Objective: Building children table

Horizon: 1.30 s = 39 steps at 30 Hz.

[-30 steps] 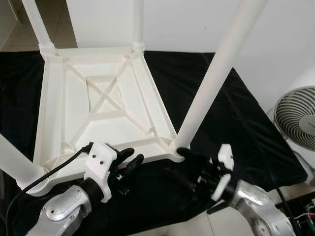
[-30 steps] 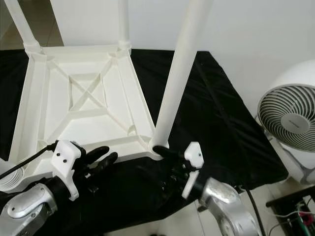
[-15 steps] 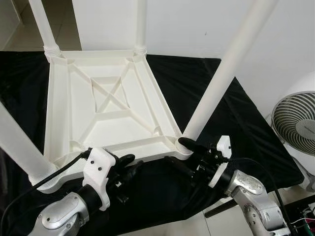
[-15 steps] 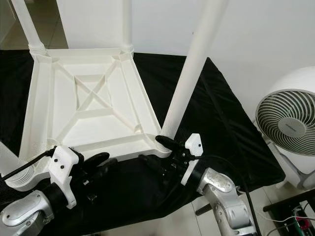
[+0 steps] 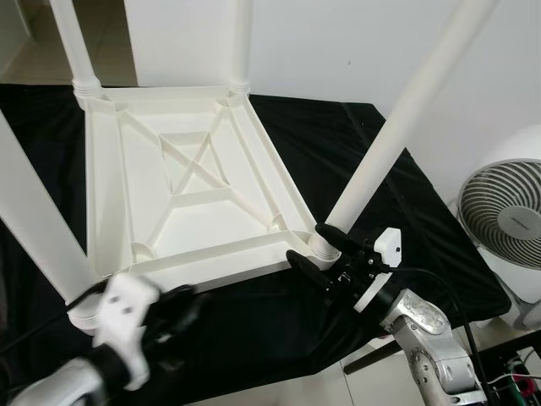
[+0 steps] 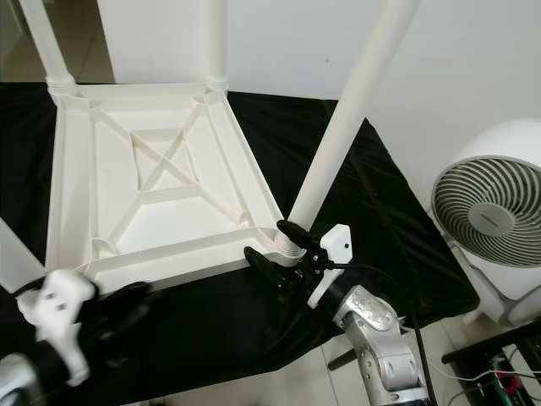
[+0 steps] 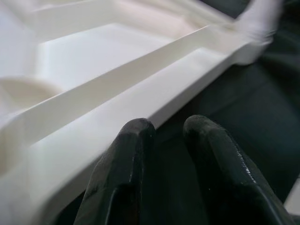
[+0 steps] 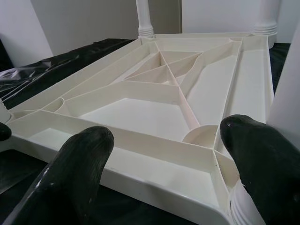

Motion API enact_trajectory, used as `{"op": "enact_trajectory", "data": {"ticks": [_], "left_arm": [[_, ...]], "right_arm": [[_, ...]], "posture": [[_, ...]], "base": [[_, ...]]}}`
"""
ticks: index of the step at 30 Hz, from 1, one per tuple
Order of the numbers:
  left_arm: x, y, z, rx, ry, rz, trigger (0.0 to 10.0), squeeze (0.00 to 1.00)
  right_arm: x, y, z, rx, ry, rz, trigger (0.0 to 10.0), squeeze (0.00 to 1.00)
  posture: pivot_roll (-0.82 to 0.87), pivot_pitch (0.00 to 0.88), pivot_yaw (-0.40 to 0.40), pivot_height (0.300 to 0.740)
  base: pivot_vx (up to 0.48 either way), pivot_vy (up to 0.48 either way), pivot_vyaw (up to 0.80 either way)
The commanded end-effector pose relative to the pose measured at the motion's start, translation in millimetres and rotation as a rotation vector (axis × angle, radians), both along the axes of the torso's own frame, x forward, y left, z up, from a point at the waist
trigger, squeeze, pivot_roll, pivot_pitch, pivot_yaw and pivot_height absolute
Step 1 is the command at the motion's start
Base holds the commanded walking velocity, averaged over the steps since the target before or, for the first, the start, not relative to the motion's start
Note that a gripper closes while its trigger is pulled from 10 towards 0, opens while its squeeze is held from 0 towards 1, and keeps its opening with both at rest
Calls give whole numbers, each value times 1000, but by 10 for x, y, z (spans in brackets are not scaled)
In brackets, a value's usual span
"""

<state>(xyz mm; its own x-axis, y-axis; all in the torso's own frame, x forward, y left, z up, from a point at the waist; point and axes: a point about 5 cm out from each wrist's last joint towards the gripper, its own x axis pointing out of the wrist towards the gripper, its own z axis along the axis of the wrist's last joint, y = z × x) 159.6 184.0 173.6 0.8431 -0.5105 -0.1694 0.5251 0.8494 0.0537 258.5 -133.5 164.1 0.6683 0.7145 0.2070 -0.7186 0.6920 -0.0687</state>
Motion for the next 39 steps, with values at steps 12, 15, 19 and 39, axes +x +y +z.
{"op": "enact_trajectory", "data": {"ticks": [12,15,19,39], "left_arm": [[-182,297,102,50,11,31,10000,0],[-222,369,120,78,17,46,10000,0],[-327,461,146,97,48,72,10000,0],[-280,1009,173,265,53,216,10000,0]], "right_arm": [[104,-2,6,9,-25,-30,10000,0],[120,16,3,11,-27,-24,10000,0],[146,51,-10,16,-29,-13,10000,0],[119,43,-47,19,-26,-13,10000,0]], "posture": [[237,152,-137,740],[243,152,-135,740],[262,154,-134,740],[256,145,-124,740]], "base": [[0,0,0],[0,0,0],[0,0,0],[0,0,0]]}}
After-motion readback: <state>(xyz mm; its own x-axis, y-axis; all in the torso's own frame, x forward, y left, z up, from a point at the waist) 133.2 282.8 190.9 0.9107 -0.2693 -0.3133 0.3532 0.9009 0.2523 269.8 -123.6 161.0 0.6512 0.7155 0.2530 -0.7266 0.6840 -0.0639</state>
